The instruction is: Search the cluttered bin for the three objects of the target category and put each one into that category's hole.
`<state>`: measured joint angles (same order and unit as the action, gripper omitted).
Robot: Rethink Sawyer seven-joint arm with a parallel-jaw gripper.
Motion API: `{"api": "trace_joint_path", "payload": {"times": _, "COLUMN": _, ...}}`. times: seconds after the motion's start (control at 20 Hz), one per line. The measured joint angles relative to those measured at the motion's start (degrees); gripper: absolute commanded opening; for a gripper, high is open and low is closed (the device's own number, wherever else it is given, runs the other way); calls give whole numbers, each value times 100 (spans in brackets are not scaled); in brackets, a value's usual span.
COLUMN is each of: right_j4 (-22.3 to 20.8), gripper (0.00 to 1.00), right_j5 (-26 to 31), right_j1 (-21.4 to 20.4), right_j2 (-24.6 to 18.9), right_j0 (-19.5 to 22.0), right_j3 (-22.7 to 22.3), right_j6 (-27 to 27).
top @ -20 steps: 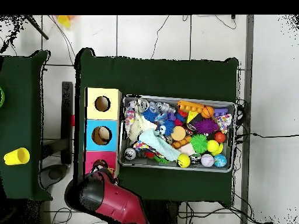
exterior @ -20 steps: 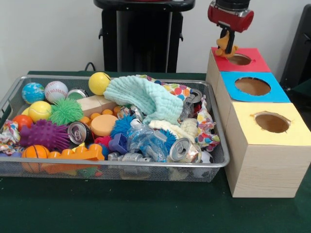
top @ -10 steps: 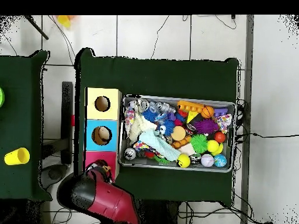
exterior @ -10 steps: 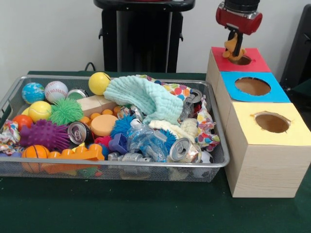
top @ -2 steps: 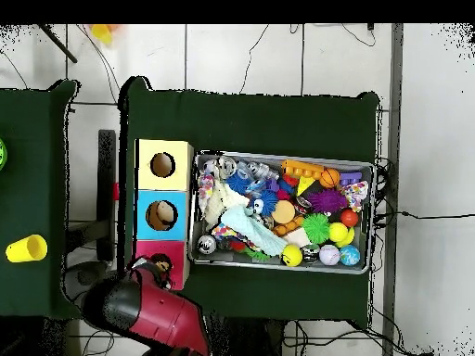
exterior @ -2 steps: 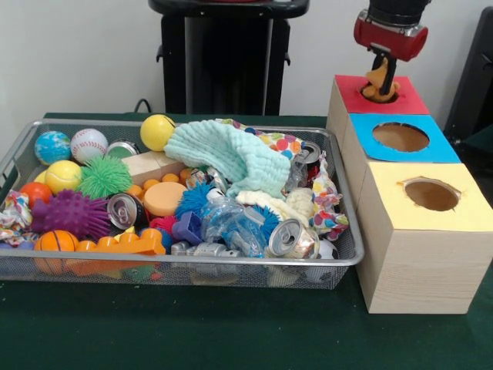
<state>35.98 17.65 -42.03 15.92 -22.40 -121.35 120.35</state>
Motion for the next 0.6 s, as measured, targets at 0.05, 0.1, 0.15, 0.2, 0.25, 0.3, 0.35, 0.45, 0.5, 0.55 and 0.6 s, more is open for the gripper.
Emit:
{"api": "trace_joint_path", "payload": {"times": 0.05, "right_j4": 4, "gripper": 100, "right_j5": 1, "right_j1": 6, "right_j2": 9, "right_j0": -9, "right_j3": 3, "right_j6": 1}}
{"api": "trace_joint_path", "payload": {"times": 0.1, "right_j4": 13, "gripper": 100, "right_j5": 0, "right_j1": 62, "right_j2": 82, "right_j0": -87, "right_j3": 32, "right_j6": 13}}
{"api": "trace_joint_path", "payload": {"times": 0.15, "right_j4": 13, "gripper": 100, "right_j5": 0, "right_j1": 84, "right_j2": 112, "right_j0": -126, "right_j3": 44, "right_j6": 20}}
{"api": "trace_joint_path", "payload": {"times": 0.2, "right_j4": 13, "gripper": 100, "right_j5": 0, "right_j1": 93, "right_j2": 124, "right_j0": -143, "right_j3": 50, "right_j6": 23}}
{"api": "trace_joint_path", "payload": {"times": 0.25, "right_j4": 13, "gripper": 100, "right_j5": 0, "right_j1": 103, "right_j2": 137, "right_j0": -161, "right_j3": 57, "right_j6": 26}}
{"api": "trace_joint_path", "payload": {"times": 0.3, "right_j4": 13, "gripper": 100, "right_j5": 0, "right_j1": 129, "right_j2": 170, "right_j0": -208, "right_j3": 80, "right_j6": 42}}
{"api": "trace_joint_path", "payload": {"times": 0.35, "right_j4": 13, "gripper": 100, "right_j5": 1, "right_j1": 161, "right_j2": 208, "right_j0": -253, "right_j3": 114, "right_j6": 68}}
{"api": "trace_joint_path", "payload": {"times": 0.45, "right_j4": 11, "gripper": 100, "right_j5": 4, "right_j1": 206, "right_j2": 260, "right_j0": -303, "right_j3": 160, "right_j6": 124}}
{"api": "trace_joint_path", "payload": {"times": 0.5, "right_j4": 11, "gripper": 100, "right_j5": 21, "right_j1": 225, "right_j2": 285, "right_j0": -325, "right_j3": 186, "right_j6": 175}}
{"api": "trace_joint_path", "payload": {"times": 0.55, "right_j4": 10, "gripper": 100, "right_j5": 37, "right_j1": 245, "right_j2": 310, "right_j0": -346, "right_j3": 212, "right_j6": 227}}
{"api": "trace_joint_path", "payload": {"times": 0.6, "right_j4": 10, "gripper": 100, "right_j5": 44, "right_j1": 248, "right_j2": 314, "right_j0": -347, "right_j3": 217, "right_j6": 242}}
